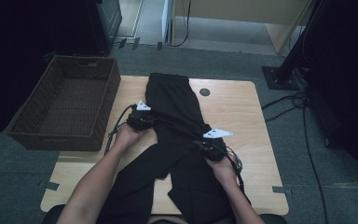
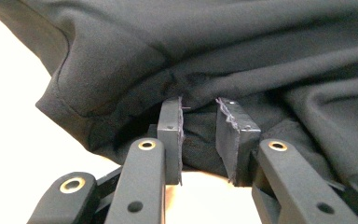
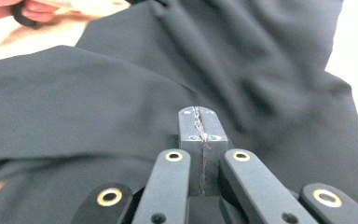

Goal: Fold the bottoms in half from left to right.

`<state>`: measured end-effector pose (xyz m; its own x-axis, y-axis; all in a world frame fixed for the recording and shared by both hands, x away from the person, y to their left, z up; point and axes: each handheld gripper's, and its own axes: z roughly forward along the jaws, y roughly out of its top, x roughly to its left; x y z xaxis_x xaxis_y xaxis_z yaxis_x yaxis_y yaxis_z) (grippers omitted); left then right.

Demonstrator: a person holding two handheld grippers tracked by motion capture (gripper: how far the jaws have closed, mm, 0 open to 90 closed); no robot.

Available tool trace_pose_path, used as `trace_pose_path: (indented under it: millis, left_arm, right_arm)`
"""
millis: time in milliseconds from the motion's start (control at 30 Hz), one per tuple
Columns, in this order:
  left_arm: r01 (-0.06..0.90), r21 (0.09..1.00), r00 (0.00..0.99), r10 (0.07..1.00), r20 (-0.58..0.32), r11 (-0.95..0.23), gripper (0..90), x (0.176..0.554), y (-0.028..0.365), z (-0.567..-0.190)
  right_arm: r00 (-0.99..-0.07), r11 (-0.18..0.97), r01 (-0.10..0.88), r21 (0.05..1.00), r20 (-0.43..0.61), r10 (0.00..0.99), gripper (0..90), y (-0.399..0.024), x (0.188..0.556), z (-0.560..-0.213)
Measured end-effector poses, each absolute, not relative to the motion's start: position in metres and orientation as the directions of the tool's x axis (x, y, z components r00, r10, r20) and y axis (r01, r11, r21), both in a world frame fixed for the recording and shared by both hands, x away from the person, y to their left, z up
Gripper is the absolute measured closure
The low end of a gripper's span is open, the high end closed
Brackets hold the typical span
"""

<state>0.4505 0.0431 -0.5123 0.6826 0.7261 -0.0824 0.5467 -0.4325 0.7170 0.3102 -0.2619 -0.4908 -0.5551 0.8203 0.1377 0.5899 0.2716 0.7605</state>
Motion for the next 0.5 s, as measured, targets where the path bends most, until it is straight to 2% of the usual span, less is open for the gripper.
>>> trace_pose_path:
  millis: [167, 233, 300, 500]
  left_arm:
    - [0.578, 0.698, 0.664, 0.741, -0.101, -0.423, 71.4, 0.462, 0.047, -0.51]
    - [0.607, 0.694, 0.657, 0.736, -0.164, -0.387, 68.2, 0.462, 0.049, -0.509]
    - [0.621, 0.697, 0.654, 0.728, -0.207, -0.359, 66.1, 0.458, 0.051, -0.508]
    - [0.581, 0.716, 0.7, 0.687, -0.196, -0.387, 62.1, 0.434, 0.052, -0.489]
  right_arm:
    - [-0.536, 0.235, 0.608, 0.758, 0.174, 0.826, 90.0, -0.271, 0.311, -0.492]
    - [-0.544, 0.234, 0.609, 0.758, 0.185, 0.818, 89.9, -0.267, 0.311, -0.497]
    - [-0.549, 0.238, 0.608, 0.757, 0.186, 0.815, 85.8, -0.261, 0.311, -0.503]
    - [-0.566, 0.246, 0.592, 0.767, 0.18, 0.804, 70.8, -0.255, 0.311, -0.507]
